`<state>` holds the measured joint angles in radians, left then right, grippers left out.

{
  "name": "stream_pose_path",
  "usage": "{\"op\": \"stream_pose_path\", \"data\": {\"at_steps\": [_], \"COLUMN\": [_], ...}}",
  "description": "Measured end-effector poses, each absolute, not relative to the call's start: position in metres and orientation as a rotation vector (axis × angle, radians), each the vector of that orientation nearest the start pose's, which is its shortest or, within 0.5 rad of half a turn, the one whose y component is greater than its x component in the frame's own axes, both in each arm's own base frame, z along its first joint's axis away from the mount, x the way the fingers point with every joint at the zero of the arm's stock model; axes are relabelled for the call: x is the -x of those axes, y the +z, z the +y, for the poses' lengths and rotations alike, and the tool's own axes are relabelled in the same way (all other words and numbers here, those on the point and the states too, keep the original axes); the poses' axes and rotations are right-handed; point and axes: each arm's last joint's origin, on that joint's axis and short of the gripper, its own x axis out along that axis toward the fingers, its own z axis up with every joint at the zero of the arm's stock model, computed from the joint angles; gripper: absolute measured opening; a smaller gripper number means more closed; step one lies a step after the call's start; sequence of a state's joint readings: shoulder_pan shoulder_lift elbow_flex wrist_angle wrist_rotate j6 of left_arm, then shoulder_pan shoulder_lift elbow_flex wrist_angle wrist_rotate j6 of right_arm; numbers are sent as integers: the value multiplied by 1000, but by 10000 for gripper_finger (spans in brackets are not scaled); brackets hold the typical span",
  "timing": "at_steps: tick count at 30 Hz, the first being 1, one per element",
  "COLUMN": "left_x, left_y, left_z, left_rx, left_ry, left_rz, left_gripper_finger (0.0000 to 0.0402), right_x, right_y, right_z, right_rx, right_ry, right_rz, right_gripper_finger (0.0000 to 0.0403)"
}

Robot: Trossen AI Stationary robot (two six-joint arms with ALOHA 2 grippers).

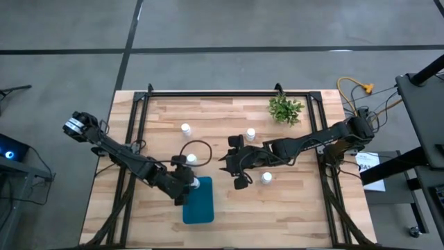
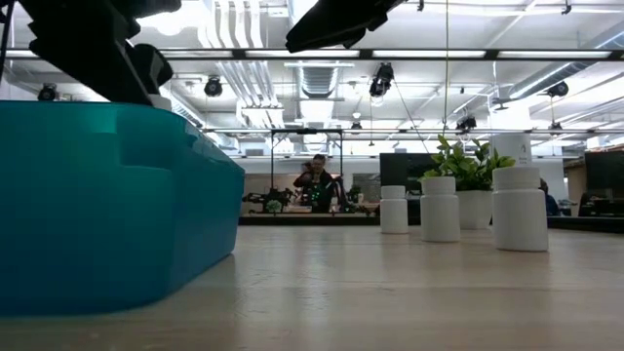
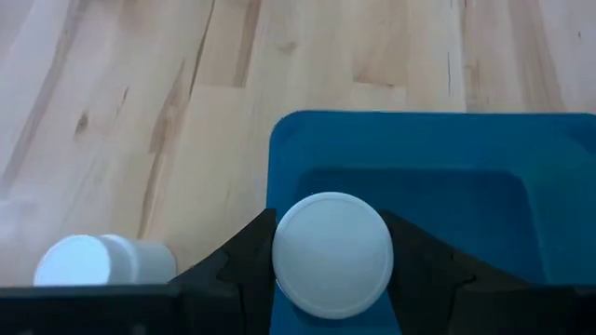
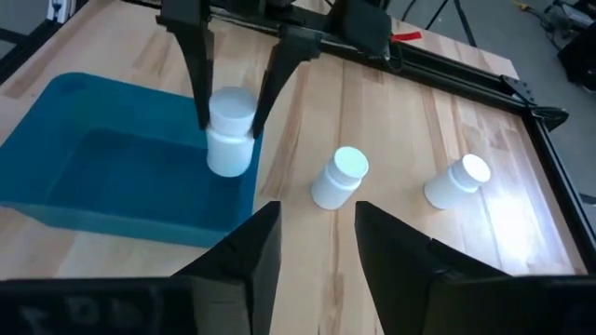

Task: Pick and place pill bottles into a basket
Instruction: Put the white pill bottle into the blue bin

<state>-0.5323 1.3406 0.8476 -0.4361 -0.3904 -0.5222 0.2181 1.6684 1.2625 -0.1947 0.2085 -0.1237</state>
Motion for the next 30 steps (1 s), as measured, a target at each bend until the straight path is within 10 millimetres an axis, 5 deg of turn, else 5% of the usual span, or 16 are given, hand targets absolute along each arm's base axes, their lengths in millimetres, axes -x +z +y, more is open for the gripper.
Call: {"op": "stream_pose_path", "data": {"at_steps": [14,30], "left_x": [-225,-224], "left_y": [197,196], "left_z": [-123,-127], "left_rx": [114,141], "left_ry": [117,106], "left_rz": [900,887], "left_gripper_finger": [145,145], "right_x": [-366,-366], "right_y": [271,271], "right_z": [75,78], "right_rx": [246,246], "right_ry": [50,59], "right_rz": [585,582], "right_gripper_finger": [119,108]}}
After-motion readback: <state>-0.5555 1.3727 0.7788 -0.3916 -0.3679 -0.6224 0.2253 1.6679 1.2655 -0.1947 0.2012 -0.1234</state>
